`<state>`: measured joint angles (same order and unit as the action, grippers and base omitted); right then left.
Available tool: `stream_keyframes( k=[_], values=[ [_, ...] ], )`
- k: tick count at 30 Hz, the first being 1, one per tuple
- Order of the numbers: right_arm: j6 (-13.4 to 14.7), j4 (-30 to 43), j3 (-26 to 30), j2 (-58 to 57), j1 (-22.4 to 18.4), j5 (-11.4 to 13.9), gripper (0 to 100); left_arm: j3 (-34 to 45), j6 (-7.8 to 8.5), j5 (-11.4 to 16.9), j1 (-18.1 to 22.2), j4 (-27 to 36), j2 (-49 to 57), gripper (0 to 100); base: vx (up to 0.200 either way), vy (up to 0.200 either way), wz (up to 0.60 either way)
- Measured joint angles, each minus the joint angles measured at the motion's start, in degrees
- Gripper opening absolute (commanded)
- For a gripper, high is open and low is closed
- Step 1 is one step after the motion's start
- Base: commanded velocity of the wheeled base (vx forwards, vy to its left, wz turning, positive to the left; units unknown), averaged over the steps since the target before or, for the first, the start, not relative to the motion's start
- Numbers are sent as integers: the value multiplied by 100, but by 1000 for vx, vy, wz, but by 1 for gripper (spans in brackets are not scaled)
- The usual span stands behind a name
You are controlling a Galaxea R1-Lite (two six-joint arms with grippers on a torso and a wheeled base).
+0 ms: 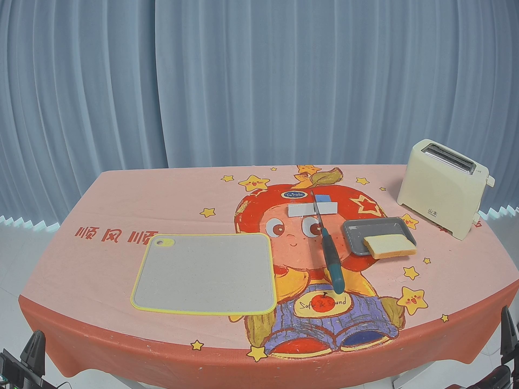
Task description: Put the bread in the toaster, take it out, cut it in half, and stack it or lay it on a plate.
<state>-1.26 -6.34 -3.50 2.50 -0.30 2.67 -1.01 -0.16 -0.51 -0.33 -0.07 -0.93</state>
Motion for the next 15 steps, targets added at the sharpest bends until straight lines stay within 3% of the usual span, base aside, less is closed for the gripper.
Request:
stream_keyframes(
  k=[5, 15],
  values=[
    [9, 13, -33, 155, -18, 461, 100, 0, 0, 0, -2, 0, 0, 0, 0, 0, 0],
    [6, 7, -118, 667, -62, 844, 100, 0, 0, 0, -2, 0, 0, 0, 0, 0, 0]
  ],
)
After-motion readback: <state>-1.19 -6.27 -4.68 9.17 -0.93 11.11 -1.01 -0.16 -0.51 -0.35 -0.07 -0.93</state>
